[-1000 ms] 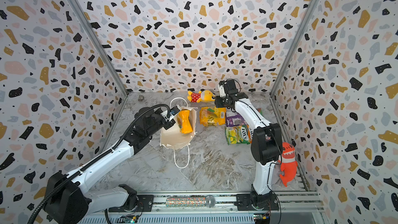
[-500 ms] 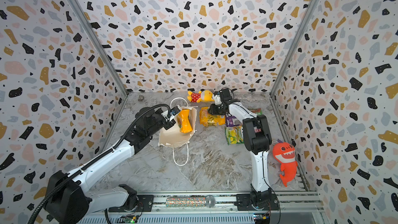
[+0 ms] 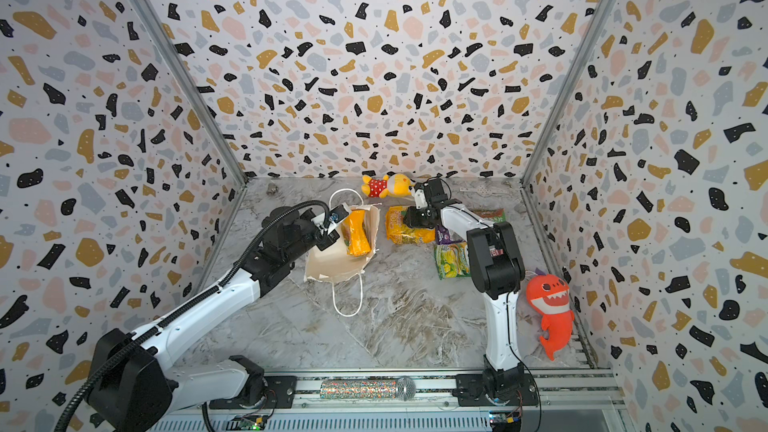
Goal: Take the snacks out of the paper bag
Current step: 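Lower the yellow pack onto the table near the plush toy and release, then lift the right gripper away from the placed yellow pack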
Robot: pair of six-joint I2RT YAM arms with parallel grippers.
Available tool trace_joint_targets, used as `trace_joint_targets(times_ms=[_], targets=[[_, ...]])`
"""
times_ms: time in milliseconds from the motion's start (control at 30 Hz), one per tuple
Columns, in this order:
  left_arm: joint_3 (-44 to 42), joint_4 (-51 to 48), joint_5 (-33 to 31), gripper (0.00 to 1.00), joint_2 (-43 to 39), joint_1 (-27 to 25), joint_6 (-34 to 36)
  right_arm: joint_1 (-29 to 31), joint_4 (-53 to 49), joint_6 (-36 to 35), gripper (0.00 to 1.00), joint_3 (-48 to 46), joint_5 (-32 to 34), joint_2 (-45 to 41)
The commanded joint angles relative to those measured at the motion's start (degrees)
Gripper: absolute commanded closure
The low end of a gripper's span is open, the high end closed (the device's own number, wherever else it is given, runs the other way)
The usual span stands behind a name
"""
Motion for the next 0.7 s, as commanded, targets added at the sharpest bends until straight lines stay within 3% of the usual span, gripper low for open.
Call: trace_joint_targets(times_ms=[0, 167, 400, 667], targets=[[1.01, 1.72, 1.13, 1.00, -0.71, 0.06, -0.29, 0.52, -4.19, -0.95, 0.63, 2.51, 0.43, -4.62], [0.87, 2.66, 1.55, 1.00, -0.54, 0.06, -0.41, 0.74, -5.65, -1.38, 0.58, 5.36, 2.14, -6.34], [0.40, 3.33, 1.81, 1.00, -0.64, 0.06, -0.24, 3.64, -10.34, -4.20, 0.49, 12.70, 7.18, -0.95], [0.65, 2.51, 1.53, 1.00, -0.41, 0.05, -0.01, 6.47, -12.59, -6.32, 0.30, 21.12, 20.35, 4.91]])
